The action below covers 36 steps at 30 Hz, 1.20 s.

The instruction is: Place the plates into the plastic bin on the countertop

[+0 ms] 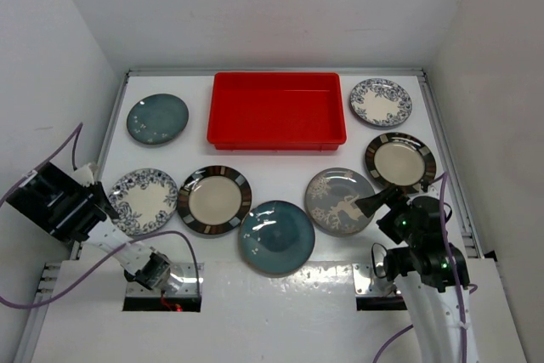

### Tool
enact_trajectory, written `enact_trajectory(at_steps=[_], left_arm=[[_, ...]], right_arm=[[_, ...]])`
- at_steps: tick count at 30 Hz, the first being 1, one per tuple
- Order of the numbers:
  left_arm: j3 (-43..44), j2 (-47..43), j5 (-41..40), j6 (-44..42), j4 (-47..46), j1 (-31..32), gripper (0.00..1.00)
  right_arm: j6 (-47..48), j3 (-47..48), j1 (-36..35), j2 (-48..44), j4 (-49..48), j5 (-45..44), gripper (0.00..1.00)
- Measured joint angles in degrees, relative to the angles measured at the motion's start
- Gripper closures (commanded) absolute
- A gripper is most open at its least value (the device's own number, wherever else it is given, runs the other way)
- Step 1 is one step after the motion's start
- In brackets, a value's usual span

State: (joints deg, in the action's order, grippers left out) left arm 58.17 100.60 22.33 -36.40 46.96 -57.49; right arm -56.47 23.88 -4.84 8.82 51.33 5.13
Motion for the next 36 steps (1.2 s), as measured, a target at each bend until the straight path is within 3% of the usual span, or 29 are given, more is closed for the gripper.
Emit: enact_trajectory(at_steps=[3,4,9,17,27,36], left_arm=[[2.7,3.3,4.0,-0.2,3.2,-1.0,0.87],[3.7,4.5,5.7,-0.2,4.4,-1.4,1.0],[5.6,9.0,13.3,-0.8,9.4,-2.7,1.0],[10.6,10.4,17.5,-8.1,18.5,-5.2,1.0],[18.9,-7.2,18.6,-11.0,21.6,-5.2,1.0],[24.0,-9.2,18.9,-9.8,24.4,-3.9,1.0]], right_arm=[[0.2,0.0,0.0,0.1,0.0,0.0,0.0],[0.2,0.0,0.0,0.2,0.0,0.0,0.0],[0.1,0.0,0.0,0.4,0.0,-0.1,0.0],[0.2,0.0,0.0,4.7,-3.0,0.2,0.0],[3.7,1.8,0.0,22.6,-10.4,1.5,0.0],[5.1,4.9,0.0,28.0,-15.8,1.6,0.0]])
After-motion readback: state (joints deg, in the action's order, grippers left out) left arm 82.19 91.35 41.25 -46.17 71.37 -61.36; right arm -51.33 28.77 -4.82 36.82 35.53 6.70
